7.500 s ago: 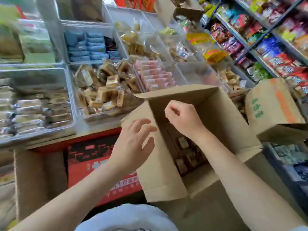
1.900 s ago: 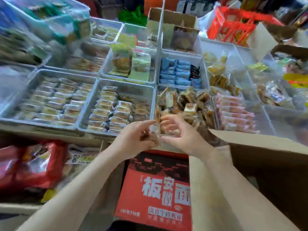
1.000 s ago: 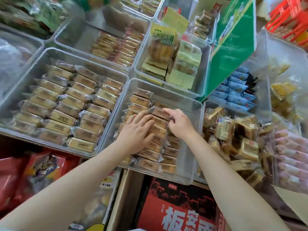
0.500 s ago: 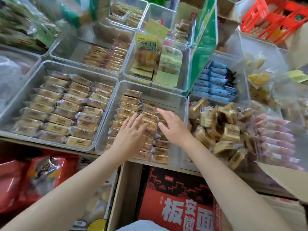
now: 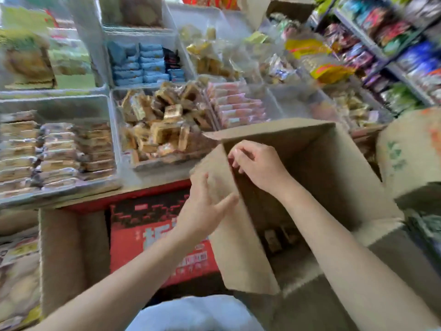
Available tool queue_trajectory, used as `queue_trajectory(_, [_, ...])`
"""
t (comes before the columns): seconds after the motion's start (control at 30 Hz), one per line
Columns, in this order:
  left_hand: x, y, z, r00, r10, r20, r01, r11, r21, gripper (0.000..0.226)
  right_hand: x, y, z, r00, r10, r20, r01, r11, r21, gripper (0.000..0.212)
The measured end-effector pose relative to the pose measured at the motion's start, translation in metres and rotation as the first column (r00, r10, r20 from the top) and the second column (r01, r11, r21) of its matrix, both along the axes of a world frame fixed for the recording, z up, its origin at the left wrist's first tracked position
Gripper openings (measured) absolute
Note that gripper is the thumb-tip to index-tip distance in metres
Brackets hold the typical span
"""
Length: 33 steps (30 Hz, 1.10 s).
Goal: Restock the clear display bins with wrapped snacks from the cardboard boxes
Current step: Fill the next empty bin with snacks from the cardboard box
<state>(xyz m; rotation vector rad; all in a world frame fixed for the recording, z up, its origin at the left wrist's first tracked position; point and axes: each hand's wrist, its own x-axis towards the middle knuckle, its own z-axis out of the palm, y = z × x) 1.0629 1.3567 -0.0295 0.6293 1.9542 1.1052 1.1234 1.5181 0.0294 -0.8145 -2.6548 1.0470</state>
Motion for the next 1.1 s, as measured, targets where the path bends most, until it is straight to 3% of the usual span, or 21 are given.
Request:
queue_trajectory(0.17, [0.062, 0.042, 0.001, 0.986, 0.159, -0.047, -0.160, 0.986, -0.034, 0.087, 0.074, 0.040, -0.024, 0.981, 0.100, 0.165, -0.082, 0.990, -0.110, 0.022])
queue_trajectory(0.3, [0.083, 0.050, -0.003, 0.924, 0.380, -0.051, -0.383, 0.922, -0.062, 0.075, 0.098, 0.073, -0.047, 0.893, 0.282, 0.350, -0.244, 0.958, -0.149, 0.027])
queue_trajectory(0.4, [0.093, 0.058, 0.001, 0.877, 0.475, -0.069, -0.478, 0.878, -0.026, 0.068, 0.103, 0.091, -0.077, 0.734, 0.423, 0.531, -0.413, 0.899, -0.146, 0.034])
queue_trajectory(0.53, [0.110, 0.065, 0.004, 0.832, 0.540, -0.132, -0.548, 0.836, -0.034, 0.067, 0.111, 0.103, -0.129, 0.394, 0.518, 0.759, -0.593, 0.774, -0.220, 0.036])
queue_trajectory(0.63, [0.107, 0.064, 0.003, 0.807, 0.584, -0.089, -0.588, 0.809, -0.013, 0.063, 0.125, 0.111, -0.176, 0.193, 0.512, 0.837, -0.616, 0.727, -0.303, 0.032])
queue_trajectory(0.73, [0.106, 0.064, 0.003, 0.797, 0.598, -0.085, -0.601, 0.799, -0.019, 0.062, 0.138, 0.112, -0.217, 0.072, 0.514, 0.855, -0.556, 0.732, -0.393, 0.046])
queue_trajectory(0.9, [0.105, 0.067, 0.001, 0.778, 0.625, -0.064, -0.626, 0.779, -0.005, 0.059, 0.134, 0.113, -0.253, 0.104, 0.531, 0.841, -0.578, 0.720, -0.383, 0.059])
queue_trajectory(1.0, [0.102, 0.069, 0.001, 0.783, 0.619, -0.064, -0.620, 0.785, 0.005, 0.060, 0.120, 0.117, -0.244, 0.113, 0.574, 0.811, -0.576, 0.703, -0.417, 0.070])
queue_trajectory(1.03, [0.101, 0.070, 0.001, 0.785, 0.616, -0.064, -0.617, 0.787, 0.010, 0.060, 0.111, 0.120, -0.233, 0.144, 0.586, 0.797, -0.576, 0.705, -0.414, 0.066])
queue_trajectory(1.1, [0.099, 0.071, 0.001, 0.797, 0.601, -0.064, -0.602, 0.799, 0.011, 0.060, 0.090, 0.129, -0.204, 0.307, 0.616, 0.725, -0.520, 0.747, -0.414, 0.063])
